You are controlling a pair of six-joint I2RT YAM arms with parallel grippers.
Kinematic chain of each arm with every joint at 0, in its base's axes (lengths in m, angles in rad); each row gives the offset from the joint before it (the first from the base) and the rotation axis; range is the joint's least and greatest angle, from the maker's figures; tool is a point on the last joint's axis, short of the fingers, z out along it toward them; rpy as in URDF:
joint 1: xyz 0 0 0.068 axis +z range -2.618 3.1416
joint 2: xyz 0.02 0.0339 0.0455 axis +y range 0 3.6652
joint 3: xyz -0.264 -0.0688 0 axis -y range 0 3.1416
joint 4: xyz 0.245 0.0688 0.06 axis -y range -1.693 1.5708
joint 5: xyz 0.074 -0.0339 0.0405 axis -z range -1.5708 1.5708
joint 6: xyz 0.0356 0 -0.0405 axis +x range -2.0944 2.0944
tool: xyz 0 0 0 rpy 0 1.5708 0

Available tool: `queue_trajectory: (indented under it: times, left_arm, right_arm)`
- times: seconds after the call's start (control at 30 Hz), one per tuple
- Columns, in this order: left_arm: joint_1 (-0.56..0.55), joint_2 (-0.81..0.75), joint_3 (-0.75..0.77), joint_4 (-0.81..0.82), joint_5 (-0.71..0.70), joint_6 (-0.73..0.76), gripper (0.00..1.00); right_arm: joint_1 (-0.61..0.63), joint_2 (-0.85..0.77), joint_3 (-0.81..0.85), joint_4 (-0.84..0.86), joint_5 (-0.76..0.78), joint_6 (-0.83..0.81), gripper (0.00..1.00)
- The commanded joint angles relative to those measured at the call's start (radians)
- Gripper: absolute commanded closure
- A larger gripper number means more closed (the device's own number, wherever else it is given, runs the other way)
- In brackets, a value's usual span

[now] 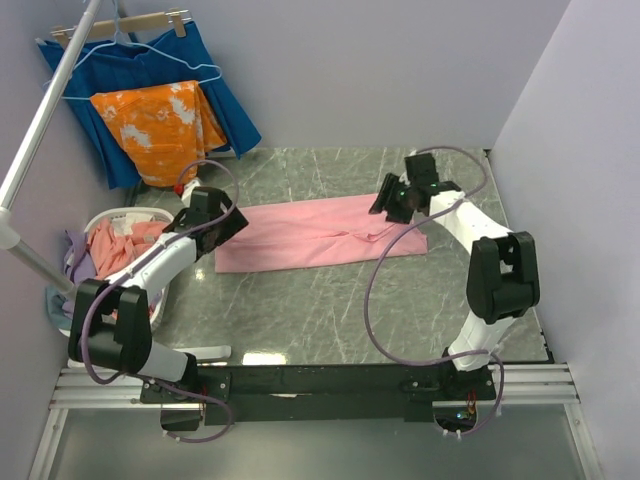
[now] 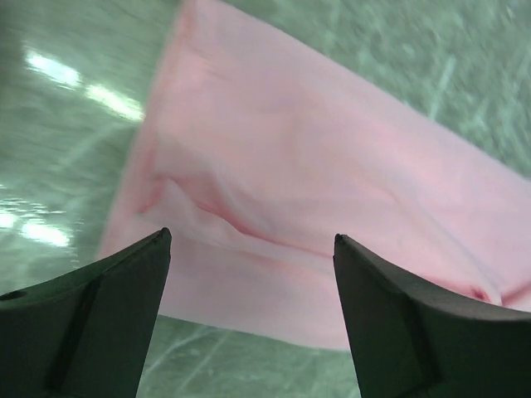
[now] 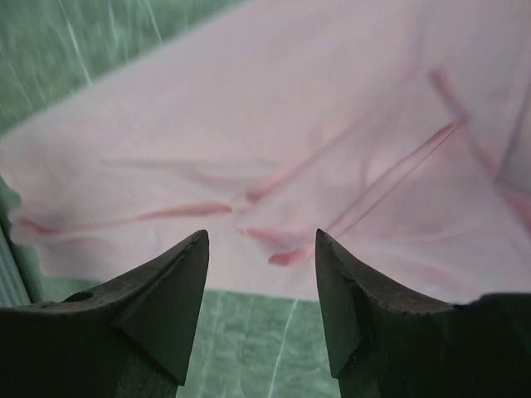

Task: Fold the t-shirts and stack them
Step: Fold the other side of the tshirt into a rectangle, then rotate the tshirt 90 degrees

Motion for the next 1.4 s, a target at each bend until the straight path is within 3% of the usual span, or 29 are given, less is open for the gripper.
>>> queue_trajectory:
  times: [0.0,0.33,0.53,0.9,1.07,1.13,1.23,1.37]
  left_arm:
    - [-0.02,0.038,0.002,0.1,0.163,0.034,0.16]
    - [-0.051,0.17,0.046,0.102,0.194,0.025,0.18]
    - [-0.054,0.2,0.065,0.09,0.191,0.031,0.18]
    - [-0.054,0.242,0.099,0.061,0.172,0.053,0.18]
    - [-0.053,0.255,0.095,0.061,0.18,0.056,0.18]
    - [-0.054,0.254,0.092,0.056,0.179,0.059,0.19]
    - [-0.053,0.233,0.082,0.071,0.171,0.065,0.18]
    - [-0.053,0.226,0.109,0.11,0.162,0.088,0.17]
  right_arm:
    - [0.071,0.012,-0.034,-0.043,-0.043,-0.005,0.4]
    - [0.141,0.058,-0.063,-0.044,-0.026,0.013,0.41]
    - [0.142,0.153,0.022,-0.064,-0.016,-0.002,0.41]
    - [0.142,0.357,0.446,-0.171,0.043,-0.071,0.39]
    - [0.141,0.484,0.659,-0.262,0.046,-0.092,0.32]
    - [0.139,0.472,0.638,-0.257,0.069,-0.088,0.3]
    - [0.136,0.343,0.462,-0.146,0.115,-0.077,0.29]
    - [0.113,0.23,0.32,-0.139,0.155,-0.065,0.28]
